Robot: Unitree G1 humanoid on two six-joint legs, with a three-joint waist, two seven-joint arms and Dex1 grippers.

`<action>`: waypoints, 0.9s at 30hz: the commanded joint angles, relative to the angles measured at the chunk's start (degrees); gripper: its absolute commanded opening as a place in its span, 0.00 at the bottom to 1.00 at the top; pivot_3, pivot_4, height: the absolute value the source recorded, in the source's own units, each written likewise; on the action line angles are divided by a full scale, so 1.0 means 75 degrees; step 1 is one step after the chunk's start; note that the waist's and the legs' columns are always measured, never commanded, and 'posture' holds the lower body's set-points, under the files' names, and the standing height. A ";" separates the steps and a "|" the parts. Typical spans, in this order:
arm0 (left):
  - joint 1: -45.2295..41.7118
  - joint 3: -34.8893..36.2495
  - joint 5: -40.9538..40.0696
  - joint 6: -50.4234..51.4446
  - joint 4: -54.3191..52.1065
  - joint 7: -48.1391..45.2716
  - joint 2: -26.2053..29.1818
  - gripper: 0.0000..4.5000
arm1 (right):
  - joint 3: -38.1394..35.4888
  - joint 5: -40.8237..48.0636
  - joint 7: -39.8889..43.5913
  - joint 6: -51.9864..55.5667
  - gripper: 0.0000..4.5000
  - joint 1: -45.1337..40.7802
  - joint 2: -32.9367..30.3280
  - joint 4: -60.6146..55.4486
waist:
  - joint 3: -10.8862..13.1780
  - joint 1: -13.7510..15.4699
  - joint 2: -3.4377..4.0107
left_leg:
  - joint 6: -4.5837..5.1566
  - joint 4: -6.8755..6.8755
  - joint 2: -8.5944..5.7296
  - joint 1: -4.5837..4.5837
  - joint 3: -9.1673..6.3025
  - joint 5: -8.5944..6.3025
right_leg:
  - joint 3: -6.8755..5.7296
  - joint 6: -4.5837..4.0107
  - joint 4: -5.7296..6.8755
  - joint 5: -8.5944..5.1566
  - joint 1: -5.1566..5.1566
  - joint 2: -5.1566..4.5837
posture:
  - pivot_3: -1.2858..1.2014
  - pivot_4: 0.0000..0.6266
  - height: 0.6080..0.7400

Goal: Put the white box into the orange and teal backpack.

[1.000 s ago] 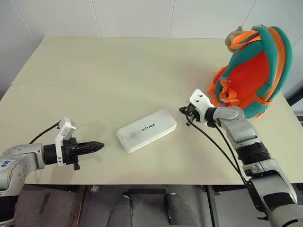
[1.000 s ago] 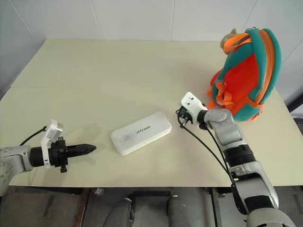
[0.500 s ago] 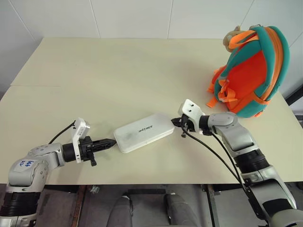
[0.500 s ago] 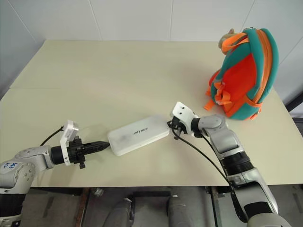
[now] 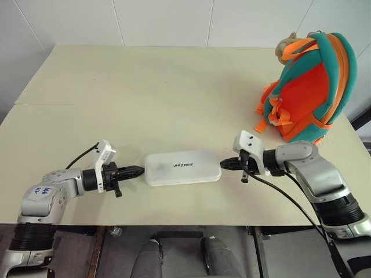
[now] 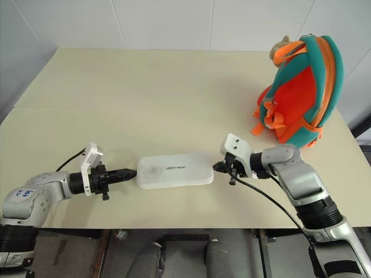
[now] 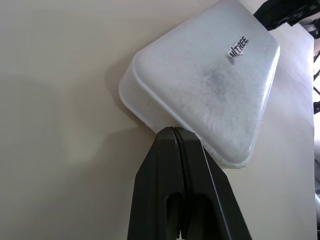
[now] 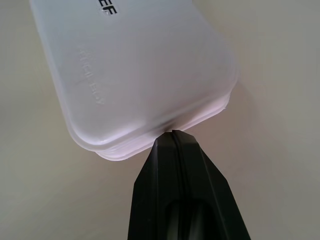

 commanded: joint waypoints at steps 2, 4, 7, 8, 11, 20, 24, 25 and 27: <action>-0.0365 -0.0380 -0.0049 -0.0125 -0.0220 -0.0495 -0.0046 0.00 | -0.0066 0.0643 0.0397 0.0121 0.00 0.0134 -0.0099 -0.0914 | 0.0000 -0.0003 0.0000 | 0.0000 0.0000 0.0000 0.0000 0.0000 0.0000 | 0.0000 0.0000 -0.0001 0.0000 -0.0001 0.0000 | 0.52 0.24 1.00; -0.0464 -0.0448 0.0016 -0.0088 -0.0206 -0.0568 -0.0005 0.00 | -0.0119 0.0727 0.0431 0.0218 0.00 0.0230 -0.0212 -0.1061 | 0.0000 -0.0006 0.0000 | 0.0000 -0.0002 0.0000 -0.0001 0.0000 0.0000 | 0.0000 0.0000 -0.0002 0.0000 -0.0001 0.0001 | 0.52 0.24 1.00; -0.0549 -0.0543 0.0104 -0.0089 -0.0167 -0.0646 0.0034 0.00 | -0.0131 0.0707 0.0407 0.0239 0.00 0.0365 -0.0355 -0.1147 | 0.0000 -0.0006 0.0000 | 0.0000 -0.0002 0.0000 0.0000 0.0000 0.0000 | 0.0000 0.0000 -0.0002 0.0000 -0.0001 0.0001 | 0.52 0.24 1.00; -0.0565 -0.0566 0.0136 -0.0100 -0.0150 -0.0655 0.0045 0.00 | -0.0121 0.0664 0.0373 0.0216 0.00 0.0393 -0.0381 -0.1135 | 0.0000 -0.0007 0.0000 | 0.0000 -0.0001 0.0000 -0.0001 0.0000 0.0000 | 0.0001 0.0000 -0.0002 0.0000 -0.0001 0.0001 | 0.52 0.24 1.00; -0.0582 -0.0559 0.0265 -0.0213 -0.0126 -0.0688 0.0096 0.00 | 0.0003 0.0289 0.0205 -0.0029 0.00 0.0441 -0.0522 -0.0956 | 0.0000 -0.0006 0.0000 | 0.0000 -0.0001 0.0000 -0.0001 0.0001 0.0000 | 0.0001 0.0000 -0.0002 0.0000 -0.0001 0.0000 | 0.52 0.24 1.00; -0.0834 -0.0143 0.0400 0.0301 -0.0177 -0.0260 0.0749 0.00 | -0.0244 -0.0184 -0.0089 -0.0707 0.00 0.0428 -0.0939 -0.0167 | 0.0000 -0.0001 -0.0001 | 0.0000 -0.0001 0.0000 -0.0001 0.0001 0.0000 | 0.0001 0.0000 -0.0004 0.0000 -0.0001 -0.0001 | 0.52 0.24 1.00; -0.1192 -0.0137 0.0273 0.1185 0.0010 -0.0145 0.0979 0.13 | -0.0349 -0.0142 -0.0123 -0.0714 0.20 0.0300 -0.1034 -0.0003 | 0.0000 -0.0005 -0.0001 | 0.0000 0.0001 0.0000 -0.0001 0.0000 0.0000 | 0.0001 0.0001 -0.0001 0.0000 -0.0001 0.0001 | 0.52 0.24 1.00; -0.1233 -0.0115 0.0233 0.1275 0.0015 -0.0188 0.1015 0.19 | -0.0363 -0.0147 -0.0144 -0.0731 0.26 0.0270 -0.1046 0.0028 | 0.0000 -0.0011 -0.0001 | 0.0000 0.0001 -0.0001 -0.0001 0.0000 0.0000 | 0.0001 0.0001 -0.0002 0.0000 -0.0001 0.0001 | 0.52 0.24 1.00; -0.1332 -0.0048 0.0147 0.1442 0.0073 -0.0304 0.1081 0.31 | -0.0394 -0.0171 -0.0190 -0.0777 0.40 0.0201 -0.1050 0.0122 | 0.0001 -0.0019 -0.0001 | 0.0000 -0.0001 0.0000 -0.0002 0.0001 0.0000 | 0.0001 0.0001 -0.0003 -0.0001 -0.0001 0.0001 | 0.52 0.24 1.00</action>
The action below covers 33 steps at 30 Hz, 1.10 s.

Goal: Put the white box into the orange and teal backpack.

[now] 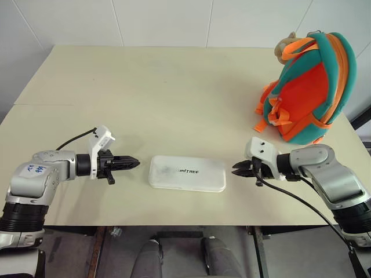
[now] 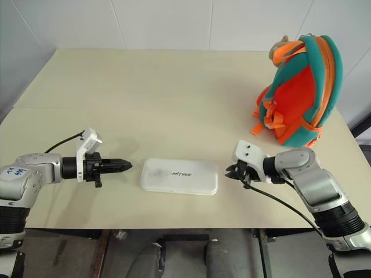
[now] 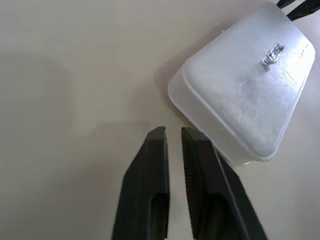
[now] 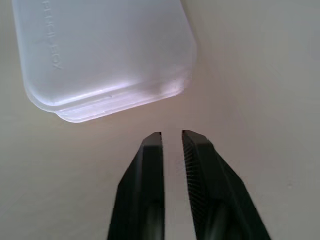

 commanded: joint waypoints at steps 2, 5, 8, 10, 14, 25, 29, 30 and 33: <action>-0.0292 0.0354 -0.0425 0.0394 0.0149 -0.0324 0.0234 0.45 | -0.0334 -0.0024 -0.0095 -0.0181 0.55 -0.0252 -0.0135 0.0109 | 0.0000 -0.0002 0.0000 | 0.0000 -0.0003 0.0001 0.0000 0.0000 0.0000 | 0.0000 0.0000 0.0002 0.0000 -0.0003 0.0002 | 0.52 0.24 1.00; -0.0447 0.0396 -0.0605 0.0665 0.0329 -0.0508 0.0371 0.65 | -0.0337 -0.0045 -0.0105 -0.0249 0.77 -0.0292 -0.0141 0.0208 | 0.0000 -0.0002 0.0000 | 0.0000 -0.0003 0.0001 0.0000 0.0000 0.0000 | 0.0000 0.0000 0.0002 0.0000 -0.0004 0.0003 | 0.52 0.24 1.00; -0.0696 0.0460 -0.1031 0.1398 0.0690 -0.0896 0.0559 0.86 | -0.0347 -0.0041 -0.0164 -0.0268 1.00 -0.0279 -0.0117 0.0213 | 0.0000 0.0003 0.0000 | 0.0000 -0.0002 0.0000 -0.0001 0.0000 0.0000 | -0.0001 0.0000 0.0002 0.0000 -0.0003 0.0002 | 0.52 0.24 1.00; -0.0712 0.0379 -0.1099 0.1522 0.0856 -0.1065 0.0618 1.00 | -0.0358 -0.0017 -0.0215 -0.0240 1.00 -0.0252 -0.0090 0.0157 | 0.0000 0.0003 0.0001 | 0.0000 -0.0003 0.0001 -0.0001 0.0000 0.0000 | -0.0001 0.0000 0.0001 -0.0001 -0.0003 0.0001 | 0.52 0.24 1.00; -0.0893 0.0065 -0.1145 0.2343 0.1416 -0.1114 0.0590 1.00 | -0.0363 0.0022 -0.0308 -0.0196 1.00 -0.0213 -0.0031 0.0084 | 0.0000 0.0000 0.0000 | 0.0000 -0.0003 0.0000 -0.0001 0.0000 0.0000 | -0.0001 0.0001 0.0002 -0.0001 -0.0003 0.0001 | 0.52 0.24 1.00; -0.1782 0.0154 -0.1584 0.4140 0.2776 -0.0729 -0.0509 1.00 | -0.0334 0.0104 -0.0545 -0.0147 1.00 -0.0126 0.0068 -0.0030 | 0.0000 0.0023 0.0000 | 0.0000 0.0023 -0.0003 -0.0003 -0.0004 0.0000 | -0.0003 0.0004 0.0030 -0.0003 -0.0003 0.0002 | 0.52 0.24 1.00; -0.1915 -0.0040 -0.1607 0.4476 0.2940 -0.0650 -0.0767 1.00 | -0.0286 0.0089 -0.0612 -0.0174 1.00 -0.0092 0.0129 -0.0036 | 0.0001 -0.0006 -0.0001 | 0.0000 0.0035 -0.0002 -0.0001 -0.0006 0.0000 | -0.0002 0.0004 0.0045 -0.0003 -0.0004 0.0004 | 0.52 0.24 1.00; -0.1936 -0.0084 -0.1610 0.4517 0.2971 -0.0647 -0.0822 1.00 | -0.0265 0.0080 -0.0645 -0.0179 1.00 -0.0097 0.0172 -0.0026 | 0.0000 -0.0009 0.0000 | 0.0000 0.0039 -0.0002 -0.0001 -0.0006 0.0000 | -0.0002 0.0004 0.0048 -0.0003 -0.0004 0.0004 | 0.52 0.24 1.00; -0.2032 -0.0170 -0.1564 0.4605 0.3123 -0.0595 -0.0975 1.00 | -0.0158 0.0033 -0.0728 -0.0199 1.00 -0.0116 0.0323 -0.0048 | 0.0001 0.0003 0.0000 | 0.0000 0.0046 -0.0002 -0.0001 -0.0007 0.0000 | -0.0002 0.0004 0.0054 -0.0003 -0.0004 0.0004 | 0.52 0.24 1.00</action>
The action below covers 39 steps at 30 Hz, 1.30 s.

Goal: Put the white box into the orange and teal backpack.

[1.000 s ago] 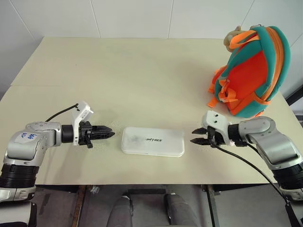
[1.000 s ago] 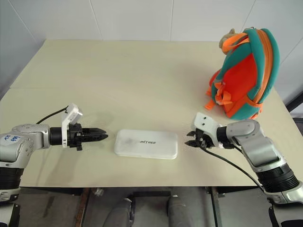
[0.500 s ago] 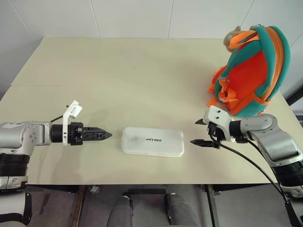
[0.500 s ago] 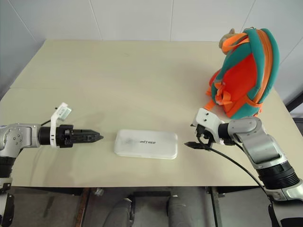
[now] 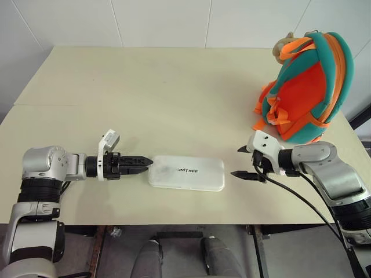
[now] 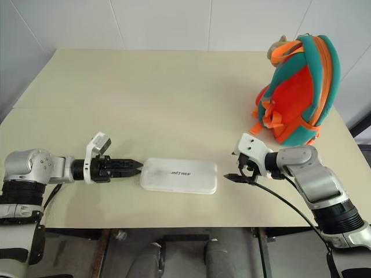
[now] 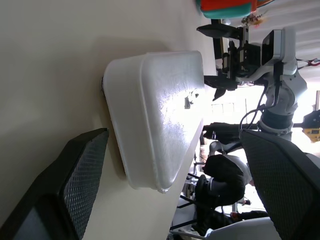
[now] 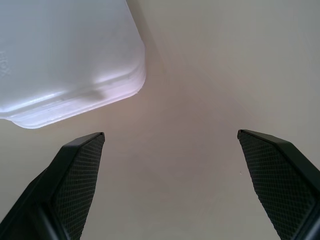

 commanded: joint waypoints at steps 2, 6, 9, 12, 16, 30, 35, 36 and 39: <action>-0.0246 -0.0059 -0.0111 0.0142 0.0152 0.0058 -0.0176 1.00 | 0.0014 -0.0014 -0.0163 -0.0070 1.00 -0.0097 0.0256 -0.0274 | 0.0000 0.0015 0.0000 | 0.0000 0.0005 -0.0001 0.0000 0.0000 0.0000 | 0.0000 0.0000 0.0000 0.0000 0.0002 -0.0001 | 0.52 0.24 1.00; -0.0275 -0.0034 -0.0139 0.0190 0.0118 0.0175 -0.0391 1.00 | 0.0122 -0.0069 -0.0312 -0.0048 1.00 -0.0242 0.0590 -0.0296 | 0.0000 0.0010 0.0000 | 0.0000 0.0008 -0.0001 0.0000 0.0000 0.0000 | 0.0001 0.0002 0.0001 0.0001 0.0003 -0.0001 | 0.52 0.24 1.00; -0.0257 -0.0018 -0.0138 0.0159 0.0116 0.0215 -0.0478 1.00 | 0.0151 -0.0084 -0.0335 -0.0022 1.00 -0.0250 0.0672 -0.0338 | 0.0000 0.0015 0.0000 | 0.0000 0.0008 -0.0001 0.0000 -0.0001 0.0000 | 0.0000 0.0002 0.0002 0.0001 0.0004 -0.0001 | 0.52 0.24 1.00; -0.0251 -0.0053 -0.0112 0.0074 0.0167 0.0233 -0.0555 1.00 | 0.0172 -0.0088 -0.0333 -0.0068 1.00 -0.0231 0.0658 -0.0308 | 0.0000 0.0020 0.0000 | 0.0000 0.0008 -0.0003 0.0000 -0.0001 0.0000 | 0.0000 0.0002 0.0001 0.0001 0.0005 -0.0002 | 0.52 0.24 1.00; -0.0265 -0.0049 -0.0079 -0.0095 0.0217 0.0247 -0.0654 0.91 | 0.0153 -0.0104 -0.0364 -0.0068 1.00 -0.0204 0.0625 -0.0321 | 0.0000 0.0028 0.0000 | 0.0000 0.0009 -0.0003 0.0000 -0.0001 0.0000 | 0.0000 0.0002 0.0001 0.0001 0.0005 -0.0002 | 0.52 0.24 1.00; -0.0352 -0.0841 0.0304 -0.0778 -0.0013 -0.0133 -0.0068 0.28 | -0.1096 0.0674 -0.0692 0.0464 1.00 0.0180 0.0542 -0.0658 | -0.0001 -0.0006 -0.0001 | -0.0001 0.0010 -0.0002 0.0008 -0.0001 0.0000 | 0.0001 0.0002 -0.0001 0.0002 0.0013 -0.0001 | 0.52 0.24 1.00; -0.0258 -0.1428 0.0548 -0.1131 -0.0313 -0.0279 0.0366 0.28 | -0.2151 0.1069 -0.1501 0.0732 1.00 0.0229 0.0874 -0.0640 | -0.0002 0.0000 -0.0002 | -0.0001 0.0000 -0.0001 0.0009 -0.0001 0.0000 | 0.0002 0.0000 -0.0006 0.0001 0.0013 -0.0002 | 0.52 0.24 1.00; -0.0229 -0.1471 0.0549 -0.1171 -0.0365 -0.0292 0.0433 0.28 | -0.2333 0.1105 -0.1740 0.0769 1.00 0.0223 0.0981 -0.0641 | -0.0002 -0.0003 -0.0003 | -0.0001 0.0000 -0.0002 0.0009 0.0000 -0.0001 | 0.0003 0.0000 -0.0006 0.0001 0.0013 -0.0003 | 0.52 0.24 1.00; -0.0149 -0.1464 0.0500 -0.1231 -0.0512 -0.0278 0.0577 0.28 | -0.2739 0.1120 -0.2484 0.0875 1.00 0.0152 0.1314 -0.0605 | -0.0004 -0.0005 -0.0006 | -0.0001 0.0000 -0.0001 0.0010 -0.0001 -0.0001 | 0.0003 -0.0001 -0.0007 0.0001 0.0013 -0.0002 | 0.52 0.24 1.00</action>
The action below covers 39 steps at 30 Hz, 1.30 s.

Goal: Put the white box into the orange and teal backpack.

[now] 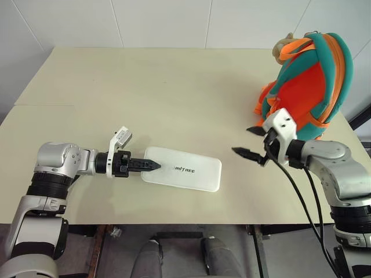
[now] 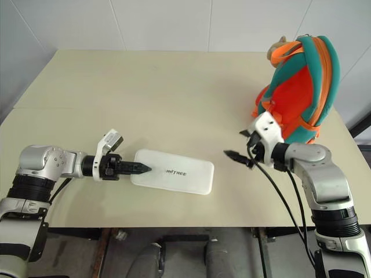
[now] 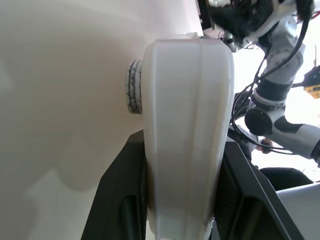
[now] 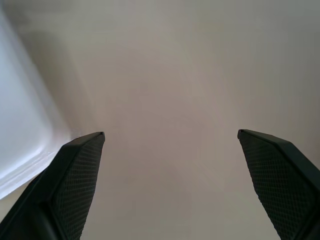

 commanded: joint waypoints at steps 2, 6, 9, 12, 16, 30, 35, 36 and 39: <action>0.0253 -0.0142 0.0542 -0.0152 -0.0261 0.0434 0.0465 0.28 | -0.0695 0.0058 -0.1150 0.0165 1.00 -0.0147 0.0434 -0.0129 | -0.0001 -0.0016 -0.0002 | 0.0000 0.0000 0.0000 0.0005 0.0001 0.0000 | 0.0002 -0.0001 0.0001 0.0000 0.0002 0.0000 | 0.52 0.24 1.00; 0.0250 0.0244 0.0462 -0.0140 -0.0447 0.0678 0.0458 0.28 | -0.0865 -0.0094 -0.1956 0.0095 1.00 -0.0334 0.0733 0.0040 | -0.0001 -0.0023 -0.0002 | 0.0000 0.0000 0.0000 0.0006 0.0001 0.0000 | 0.0003 -0.0003 0.0001 0.0000 0.0001 0.0000 | 0.52 0.24 1.00; 0.0036 0.1027 0.0195 -0.0025 -0.0555 0.1014 0.0229 0.28 | -0.1072 -0.0219 -0.2736 -0.0112 1.00 -0.0798 0.1095 0.0524 | -0.0001 -0.0032 -0.0002 | 0.0001 0.0001 0.0001 0.0006 0.0001 0.0001 | 0.0005 -0.0006 0.0002 0.0003 -0.0002 0.0001 | 0.52 0.24 1.00; -0.0168 0.1759 -0.0158 0.0221 -0.0689 0.1334 -0.0095 0.28 | -0.1078 -0.0413 -0.3242 -0.0591 1.00 -0.1370 0.1372 0.1274 | -0.0001 -0.0010 -0.0002 | 0.0003 0.0002 -0.0001 0.0006 0.0002 0.0002 | 0.0005 -0.0005 0.0002 0.0004 -0.0001 -0.0001 | 0.52 0.24 1.00; -0.0389 0.2672 -0.0569 0.0606 -0.0843 0.1900 -0.0626 0.28 | -0.1016 -0.0835 -0.3854 -0.1628 1.00 -0.2168 0.1637 0.2698 | 0.0001 -0.0008 0.0000 | 0.0003 0.0000 -0.0003 -0.0002 0.0002 0.0002 | 0.0005 0.0002 -0.0002 0.0006 -0.0004 -0.0002 | 0.52 0.24 1.00; -0.0253 0.4199 -0.1284 0.1265 -0.1672 0.3237 -0.1518 0.28 | -0.1012 -0.1495 -0.5394 -0.4686 0.85 -0.4791 0.2175 0.7743 | 0.0002 -0.0197 0.0003 | -0.0015 -0.0075 -0.0002 -0.0004 0.0006 0.0010 | 0.0005 0.0003 -0.0013 -0.0004 -0.0028 -0.0003 | 0.52 0.24 1.00; -0.0144 0.4611 -0.1496 0.1394 -0.1842 0.3580 -0.1655 0.28 | -0.1018 -0.1341 -0.5197 -0.4971 0.47 -0.4960 0.2173 0.7929 | 0.0003 -0.0218 0.0005 | -0.0017 -0.0076 -0.0002 -0.0004 0.0006 0.0011 | 0.0004 0.0003 -0.0014 -0.0004 -0.0027 -0.0002 | 0.52 0.24 1.00; -0.0146 0.4703 -0.1531 0.1384 -0.1851 0.3638 -0.1665 0.28 | -0.1015 -0.1277 -0.5061 -0.4934 0.40 -0.4953 0.2164 0.7821 | 0.0003 -0.0218 0.0005 | -0.0017 -0.0075 -0.0003 -0.0004 0.0006 0.0011 | 0.0005 0.0003 -0.0014 -0.0004 -0.0027 -0.0003 | 0.52 0.24 1.00; -0.0163 0.4868 -0.1617 0.1366 -0.1853 0.3766 -0.1682 0.28 | -0.0973 -0.1165 -0.4759 -0.4818 0.16 -0.4904 0.2153 0.7558 | 0.0003 -0.0240 0.0005 | -0.0019 -0.0074 -0.0002 -0.0003 0.0005 0.0012 | 0.0004 0.0004 -0.0010 -0.0004 -0.0027 -0.0001 | 0.52 0.24 1.00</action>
